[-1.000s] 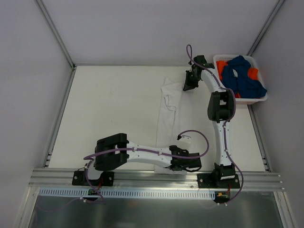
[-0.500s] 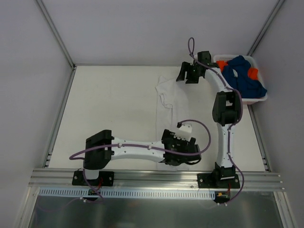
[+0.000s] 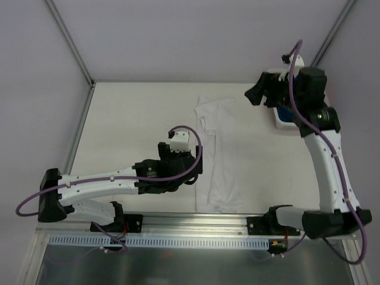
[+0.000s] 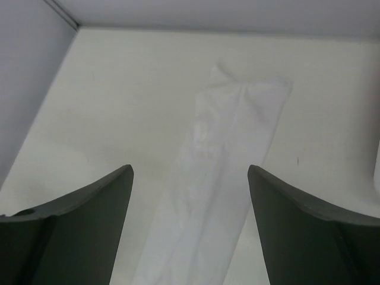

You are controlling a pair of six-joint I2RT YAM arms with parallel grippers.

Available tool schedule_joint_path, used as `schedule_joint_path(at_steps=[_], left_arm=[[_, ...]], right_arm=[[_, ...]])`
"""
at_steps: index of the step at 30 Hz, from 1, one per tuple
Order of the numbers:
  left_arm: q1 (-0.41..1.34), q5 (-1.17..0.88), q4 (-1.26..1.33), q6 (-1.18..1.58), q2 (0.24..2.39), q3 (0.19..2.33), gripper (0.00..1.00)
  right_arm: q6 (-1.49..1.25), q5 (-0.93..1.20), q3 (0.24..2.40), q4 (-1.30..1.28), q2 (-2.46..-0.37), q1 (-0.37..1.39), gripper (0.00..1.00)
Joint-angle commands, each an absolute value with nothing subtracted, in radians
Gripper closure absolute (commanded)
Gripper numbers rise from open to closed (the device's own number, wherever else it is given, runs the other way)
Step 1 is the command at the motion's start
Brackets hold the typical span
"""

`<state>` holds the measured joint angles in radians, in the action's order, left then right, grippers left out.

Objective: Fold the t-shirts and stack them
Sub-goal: Fold the tshirt

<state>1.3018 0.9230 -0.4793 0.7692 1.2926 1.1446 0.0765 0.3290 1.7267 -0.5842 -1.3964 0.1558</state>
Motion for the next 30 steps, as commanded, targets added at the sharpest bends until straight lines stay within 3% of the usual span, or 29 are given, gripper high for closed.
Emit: schedule_joint_path(at_steps=[1, 4, 8, 18, 30], left_arm=[[1.307, 0.792, -0.336, 0.785, 1.201, 0.938, 0.01], [1.310, 0.689, -0.202, 0.772, 1.123, 0.798, 0.01], [1.324, 0.565, 0.001, 0.733, 1.043, 0.637, 0.01], [1.353, 0.376, 0.449, 0.790, 1.046, 0.335, 0.01], [1.425, 0.319, 0.620, 0.907, 1.265, 0.314, 0.01]], right_arm=[[0.003, 0.230, 1.328, -0.623, -1.219, 0.178, 0.18], [-0.100, 0.184, 1.049, -0.580, -1.011, 0.212, 0.17], [-0.182, 0.118, 0.838, -0.603, -0.833, 0.264, 0.17], [-0.348, 0.025, 0.573, -0.777, -0.494, 0.368, 0.17], [-0.509, 0.008, 0.408, -0.920, -0.284, 0.465, 0.19]])
